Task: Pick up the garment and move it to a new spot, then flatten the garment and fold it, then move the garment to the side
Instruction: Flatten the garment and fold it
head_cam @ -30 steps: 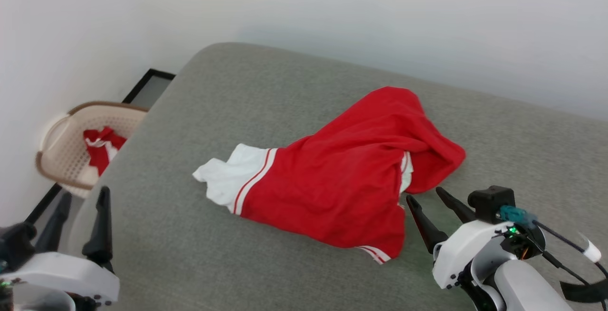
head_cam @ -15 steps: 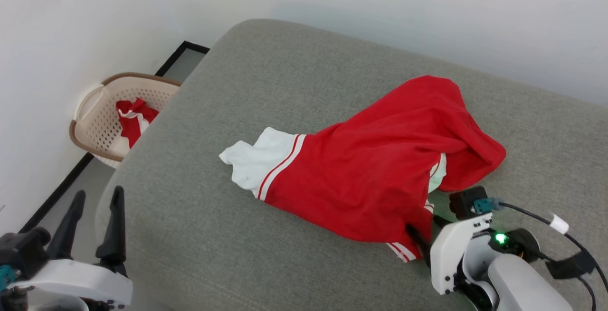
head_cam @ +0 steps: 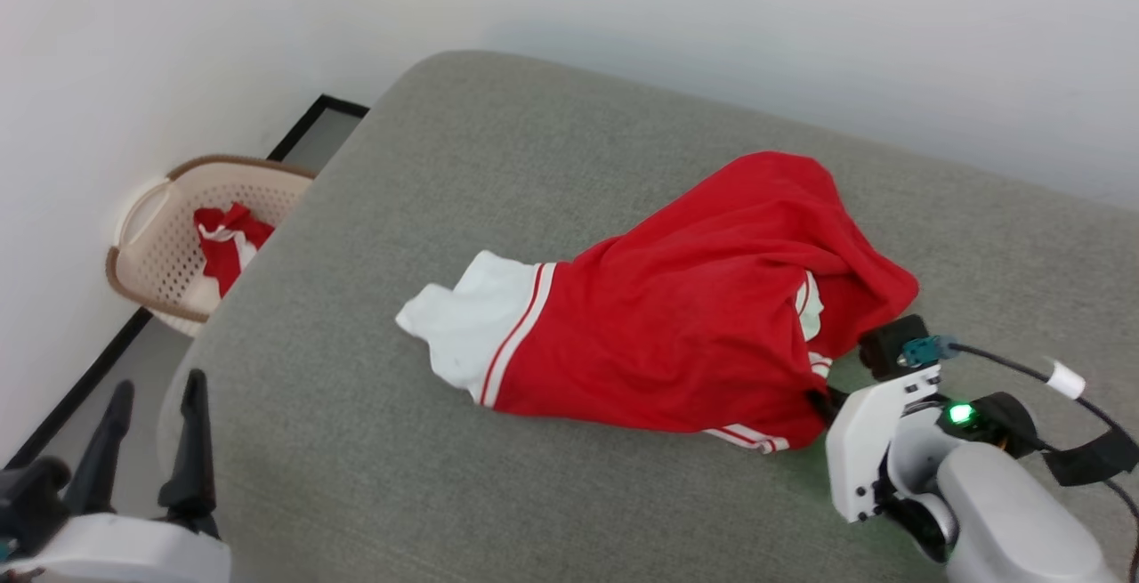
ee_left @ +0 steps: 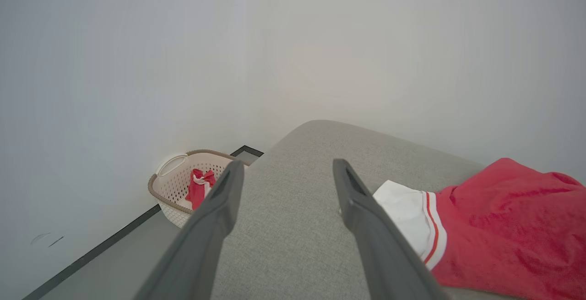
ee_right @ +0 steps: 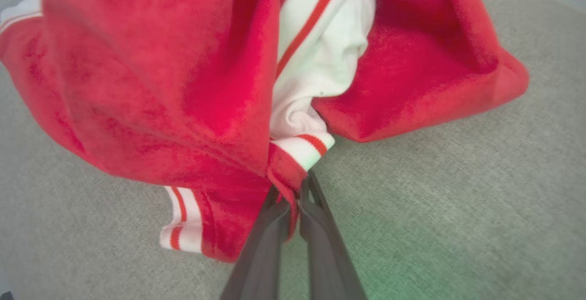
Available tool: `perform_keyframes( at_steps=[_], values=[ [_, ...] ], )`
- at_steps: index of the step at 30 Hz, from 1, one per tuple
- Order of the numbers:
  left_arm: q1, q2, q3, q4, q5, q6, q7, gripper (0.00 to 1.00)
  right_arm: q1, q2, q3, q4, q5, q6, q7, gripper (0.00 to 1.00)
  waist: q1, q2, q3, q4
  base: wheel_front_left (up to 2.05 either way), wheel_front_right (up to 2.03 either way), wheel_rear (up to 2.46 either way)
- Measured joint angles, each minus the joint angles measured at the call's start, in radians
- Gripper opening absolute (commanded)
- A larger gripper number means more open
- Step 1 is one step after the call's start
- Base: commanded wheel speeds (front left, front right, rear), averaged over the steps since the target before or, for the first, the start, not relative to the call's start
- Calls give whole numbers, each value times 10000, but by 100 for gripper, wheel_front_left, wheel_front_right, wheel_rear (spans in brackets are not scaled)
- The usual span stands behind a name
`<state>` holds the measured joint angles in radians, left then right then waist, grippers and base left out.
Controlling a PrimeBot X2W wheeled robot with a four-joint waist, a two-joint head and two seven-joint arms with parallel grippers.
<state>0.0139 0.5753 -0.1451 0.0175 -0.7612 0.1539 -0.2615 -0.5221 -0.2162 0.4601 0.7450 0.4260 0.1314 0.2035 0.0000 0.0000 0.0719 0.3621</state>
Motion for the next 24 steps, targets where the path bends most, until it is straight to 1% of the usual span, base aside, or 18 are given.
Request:
perform_keyframes(
  at_steps=[6,11,15,20,24],
  values=[
    [505,-224,568,-234,303,-61,-2,100,-12,-552,-236,-410,98,0,268,0,0,0,-291,-225,0,0,0],
    [886,-439,940,-460,529,-146,-4,100,51,-1137,-650,-849,217,0,650,0,0,0,-540,-499,0,0,0],
    [1180,-546,1139,-568,681,-213,-19,100,400,-1603,-1041,-1139,226,0,1064,0,0,0,-722,-774,0,0,0],
    [1395,-640,1264,-673,807,-305,-19,100,1073,-1977,-1824,-1356,21,0,1547,0,0,0,-890,-1172,0,0,0],
    [1427,-677,1304,-700,871,-320,-21,100,1787,-2015,-2592,-1365,-98,0,1944,0,0,0,-966,-1485,0,0,0]
  ],
)
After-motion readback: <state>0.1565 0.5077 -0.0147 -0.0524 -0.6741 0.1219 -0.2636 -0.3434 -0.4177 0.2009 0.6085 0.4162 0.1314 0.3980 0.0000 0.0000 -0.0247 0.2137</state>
